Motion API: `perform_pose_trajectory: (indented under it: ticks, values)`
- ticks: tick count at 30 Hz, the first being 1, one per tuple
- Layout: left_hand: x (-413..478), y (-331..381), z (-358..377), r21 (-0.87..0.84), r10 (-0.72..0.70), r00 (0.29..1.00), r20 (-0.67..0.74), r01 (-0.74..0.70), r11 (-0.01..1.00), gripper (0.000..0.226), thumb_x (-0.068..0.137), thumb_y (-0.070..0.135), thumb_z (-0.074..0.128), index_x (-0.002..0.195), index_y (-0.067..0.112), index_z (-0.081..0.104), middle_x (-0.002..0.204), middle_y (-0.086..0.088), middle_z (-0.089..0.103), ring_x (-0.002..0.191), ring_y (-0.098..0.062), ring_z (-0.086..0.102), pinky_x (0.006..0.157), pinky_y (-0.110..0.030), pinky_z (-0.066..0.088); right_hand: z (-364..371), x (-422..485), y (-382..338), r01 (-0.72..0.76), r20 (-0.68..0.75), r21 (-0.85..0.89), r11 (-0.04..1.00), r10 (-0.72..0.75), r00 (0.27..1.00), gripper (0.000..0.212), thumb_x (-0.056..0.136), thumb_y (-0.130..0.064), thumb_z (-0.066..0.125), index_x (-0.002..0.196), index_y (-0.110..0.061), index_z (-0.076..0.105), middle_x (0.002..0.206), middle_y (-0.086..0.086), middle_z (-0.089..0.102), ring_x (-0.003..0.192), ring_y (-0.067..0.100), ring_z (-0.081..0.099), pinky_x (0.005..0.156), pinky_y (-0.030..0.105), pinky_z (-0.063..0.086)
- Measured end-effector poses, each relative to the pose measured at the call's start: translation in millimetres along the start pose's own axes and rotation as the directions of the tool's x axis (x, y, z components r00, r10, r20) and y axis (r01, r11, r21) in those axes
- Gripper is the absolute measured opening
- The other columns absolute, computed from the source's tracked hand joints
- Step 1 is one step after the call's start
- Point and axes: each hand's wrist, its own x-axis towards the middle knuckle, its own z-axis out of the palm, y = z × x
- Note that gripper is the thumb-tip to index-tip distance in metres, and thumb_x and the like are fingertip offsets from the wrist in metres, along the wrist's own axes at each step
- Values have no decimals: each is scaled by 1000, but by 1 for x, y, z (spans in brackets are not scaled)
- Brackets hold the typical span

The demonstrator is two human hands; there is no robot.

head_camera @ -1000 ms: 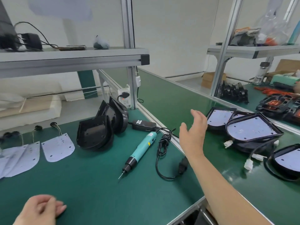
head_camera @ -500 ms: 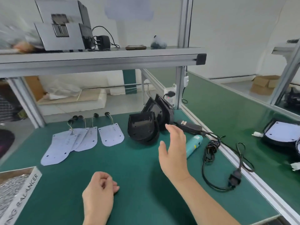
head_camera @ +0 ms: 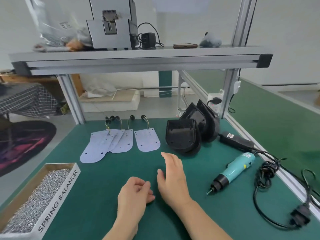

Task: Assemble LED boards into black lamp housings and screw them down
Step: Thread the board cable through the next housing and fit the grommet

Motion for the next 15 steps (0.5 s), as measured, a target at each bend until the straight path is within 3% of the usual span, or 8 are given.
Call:
perform_pose_trajectory:
  ticks: [3,7,10,11,13,15]
  values:
    - [32,31,5,-36,19,1000,-24,-20,999,13,93,19,66,87,8,67,72,-7,72,64,-16,70,58,-28,57,2,0,3,-27,-2,5,1000,27,1000,52,99,-15,54,149,-14,39,143,-7,42,133,12,34,109,20,30]
    - [85,82,39,191,66,994,83,-81,978,33,91,38,64,82,7,60,82,-4,65,74,-22,58,79,-44,56,5,1,7,-72,24,19,997,71,997,49,98,-15,54,146,-18,42,137,-11,44,127,9,39,105,24,38]
    - [115,106,74,400,102,978,181,-168,901,51,91,47,63,60,11,46,58,-11,46,56,-22,38,60,-34,37,7,4,12,-116,73,15,993,115,991,45,100,-18,52,144,-22,45,132,-13,47,126,6,43,104,26,41]
    - [123,109,85,474,110,976,189,-189,860,58,92,50,62,60,4,50,58,-19,50,51,-21,33,55,-30,33,8,5,14,-119,81,14,993,118,990,43,100,-19,52,143,-23,46,131,-14,48,125,5,43,104,25,41]
    - [133,108,103,595,84,978,190,-183,783,63,94,52,60,77,-8,57,83,-23,67,50,-18,38,48,-28,34,9,7,16,-126,78,33,991,124,989,41,100,-19,52,140,-23,48,127,-15,49,122,4,45,102,24,42]
    - [140,100,113,648,55,973,224,-191,737,49,98,46,58,79,1,56,83,-11,66,67,-23,59,59,-30,47,9,8,17,-141,66,57,988,137,988,39,100,-17,52,138,-23,51,121,-17,49,118,3,46,100,24,43]
